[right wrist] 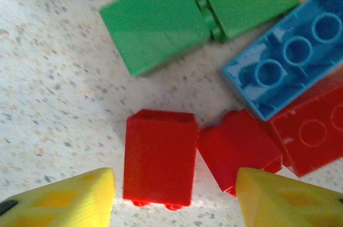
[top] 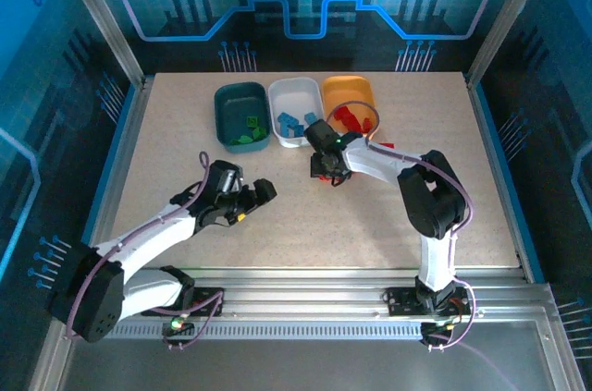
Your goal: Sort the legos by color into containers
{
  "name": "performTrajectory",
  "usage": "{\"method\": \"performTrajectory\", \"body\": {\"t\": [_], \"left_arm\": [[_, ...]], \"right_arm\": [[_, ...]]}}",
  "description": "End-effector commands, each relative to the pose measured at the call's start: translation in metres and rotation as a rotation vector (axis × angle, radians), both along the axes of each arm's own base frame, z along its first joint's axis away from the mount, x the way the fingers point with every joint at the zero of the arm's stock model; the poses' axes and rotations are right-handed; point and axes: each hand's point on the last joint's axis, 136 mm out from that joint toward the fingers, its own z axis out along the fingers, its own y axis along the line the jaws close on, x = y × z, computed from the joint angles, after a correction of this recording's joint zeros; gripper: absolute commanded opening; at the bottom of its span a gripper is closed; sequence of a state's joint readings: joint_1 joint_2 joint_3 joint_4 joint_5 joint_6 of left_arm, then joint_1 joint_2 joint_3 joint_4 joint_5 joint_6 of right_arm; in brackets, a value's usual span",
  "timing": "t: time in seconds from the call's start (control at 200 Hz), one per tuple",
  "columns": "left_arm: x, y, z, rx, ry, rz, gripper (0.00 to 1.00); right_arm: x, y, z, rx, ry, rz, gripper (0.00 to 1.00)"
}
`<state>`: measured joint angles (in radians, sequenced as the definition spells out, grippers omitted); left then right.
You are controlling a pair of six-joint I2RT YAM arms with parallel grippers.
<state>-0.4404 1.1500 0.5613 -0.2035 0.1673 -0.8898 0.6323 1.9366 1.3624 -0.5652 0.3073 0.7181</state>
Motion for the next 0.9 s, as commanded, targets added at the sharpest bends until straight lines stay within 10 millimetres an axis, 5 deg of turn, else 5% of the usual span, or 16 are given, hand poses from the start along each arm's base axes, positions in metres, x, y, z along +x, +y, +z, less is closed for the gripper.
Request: {"method": "performTrajectory", "body": {"t": [0.0,0.435,0.895], "left_arm": [[-0.003,0.008,-0.001,0.012,0.0,0.027,0.99],[0.0,0.01,-0.002,0.011,-0.004,0.022,0.99],[0.001,0.008,-0.003,0.008,0.002,0.006,0.99]], "right_arm": [[0.003,0.006,-0.009,-0.018,0.013,-0.001,0.59],[0.004,0.018,-0.021,-0.08,0.022,0.06,0.4],[-0.003,0.027,-0.022,-0.125,0.015,0.118,0.36]]}}
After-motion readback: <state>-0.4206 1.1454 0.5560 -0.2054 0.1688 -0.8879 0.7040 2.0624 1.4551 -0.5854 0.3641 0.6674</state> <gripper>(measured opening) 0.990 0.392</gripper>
